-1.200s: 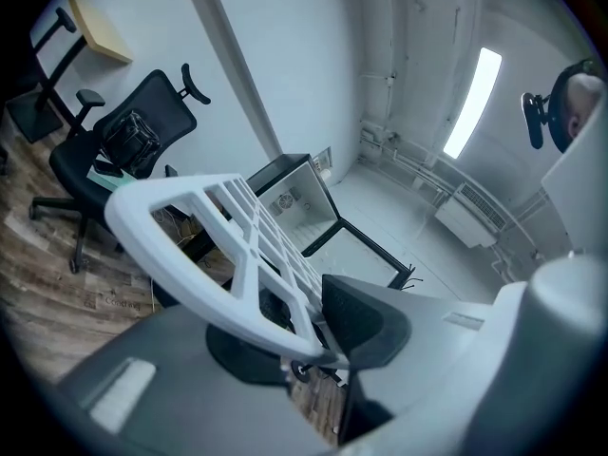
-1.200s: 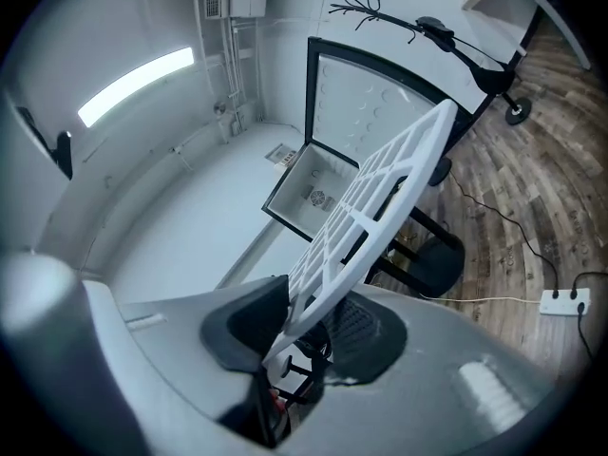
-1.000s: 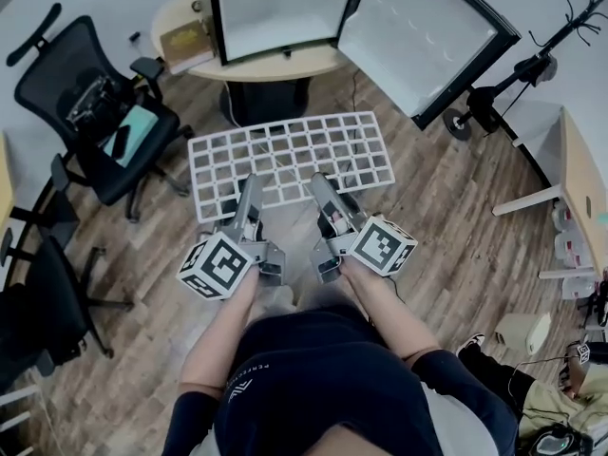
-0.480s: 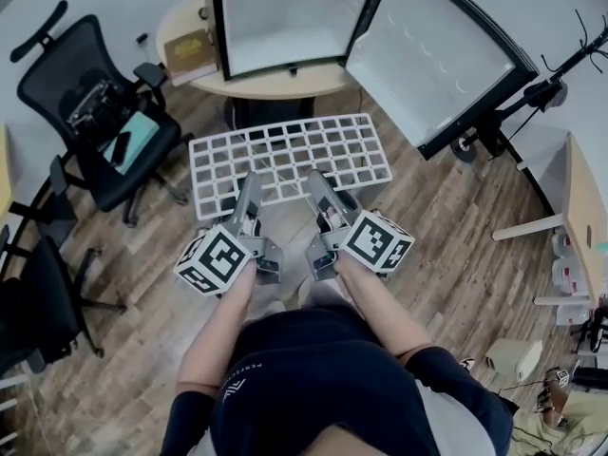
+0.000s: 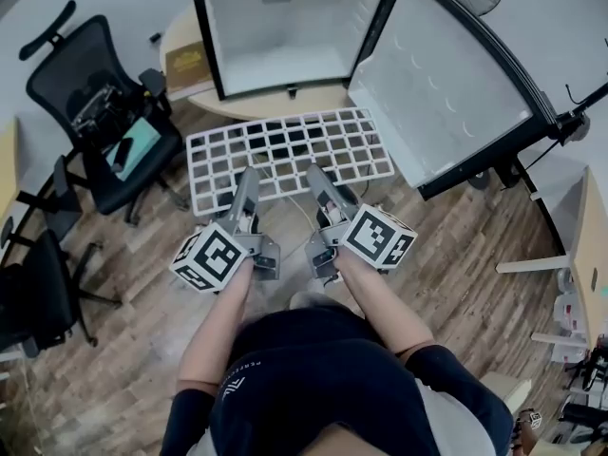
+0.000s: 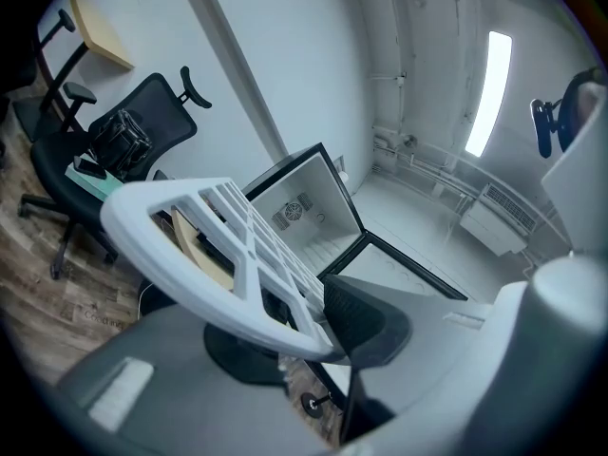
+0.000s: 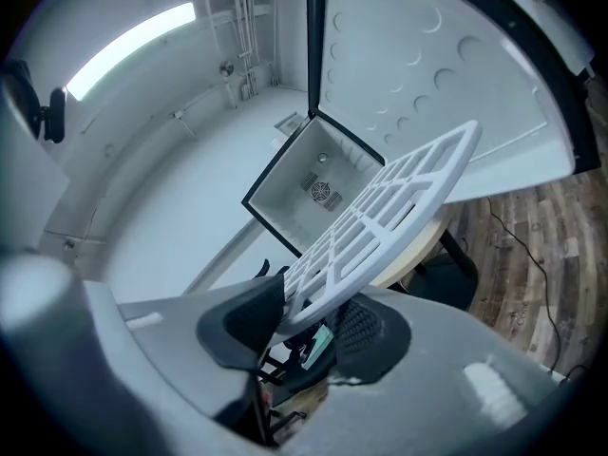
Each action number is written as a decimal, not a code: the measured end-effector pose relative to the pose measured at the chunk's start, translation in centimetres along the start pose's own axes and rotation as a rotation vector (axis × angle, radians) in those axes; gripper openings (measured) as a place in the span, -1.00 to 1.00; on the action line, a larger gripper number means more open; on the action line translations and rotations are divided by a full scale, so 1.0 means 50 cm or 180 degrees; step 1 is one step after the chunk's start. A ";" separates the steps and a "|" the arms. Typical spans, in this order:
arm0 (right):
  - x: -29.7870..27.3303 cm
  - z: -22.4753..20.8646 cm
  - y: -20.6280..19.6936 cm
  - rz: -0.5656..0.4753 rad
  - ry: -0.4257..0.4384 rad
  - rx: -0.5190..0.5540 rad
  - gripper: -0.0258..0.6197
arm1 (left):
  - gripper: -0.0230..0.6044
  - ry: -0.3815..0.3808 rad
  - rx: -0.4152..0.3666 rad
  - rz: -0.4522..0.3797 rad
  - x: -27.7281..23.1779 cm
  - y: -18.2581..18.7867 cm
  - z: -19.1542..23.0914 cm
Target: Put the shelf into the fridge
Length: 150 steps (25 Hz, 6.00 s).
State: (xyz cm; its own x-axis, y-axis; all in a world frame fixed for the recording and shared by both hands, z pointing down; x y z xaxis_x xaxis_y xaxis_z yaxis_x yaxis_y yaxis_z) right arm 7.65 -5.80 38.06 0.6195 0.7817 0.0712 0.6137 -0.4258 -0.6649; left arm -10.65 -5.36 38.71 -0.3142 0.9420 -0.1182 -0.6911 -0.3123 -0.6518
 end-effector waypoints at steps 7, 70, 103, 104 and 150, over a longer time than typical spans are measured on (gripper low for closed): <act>-0.051 -0.052 0.073 0.0134 0.0205 -0.0043 -0.50 | -0.53 0.0140 -0.0041 -0.0201 -0.079 0.002 -0.030; -0.358 -0.229 0.270 -0.0029 -0.0021 -0.0019 -0.53 | -0.53 0.0001 0.0133 0.0077 -0.494 0.132 0.004; -0.417 -0.260 0.292 -0.0076 -0.0143 -0.0067 -0.52 | -0.53 -0.0037 0.0095 0.0047 -0.549 0.155 0.018; -0.418 -0.261 0.293 -0.0079 -0.0148 -0.0071 -0.52 | -0.53 -0.0037 0.0094 0.0046 -0.550 0.156 0.017; -0.586 -0.335 0.358 -0.0070 -0.0169 -0.0130 -0.52 | -0.51 0.0099 0.0074 -0.0286 -0.708 0.229 0.056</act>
State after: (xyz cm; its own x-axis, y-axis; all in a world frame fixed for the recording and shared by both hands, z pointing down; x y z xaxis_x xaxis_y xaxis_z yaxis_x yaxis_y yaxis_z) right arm 8.68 -43.94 36.52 0.5794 0.8138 0.0453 0.6470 -0.4255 -0.6327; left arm -9.28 -42.65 37.54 -0.2301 0.9696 -0.0832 -0.7308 -0.2287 -0.6432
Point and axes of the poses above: the fingertips, and each gripper's own axes: x backward along the fingers, z to its left, y out of its top, the point moved 5 cm from there along x, backward along the fingers, and after that the axes turned 11 degrees about y, right-handed, at the moved point
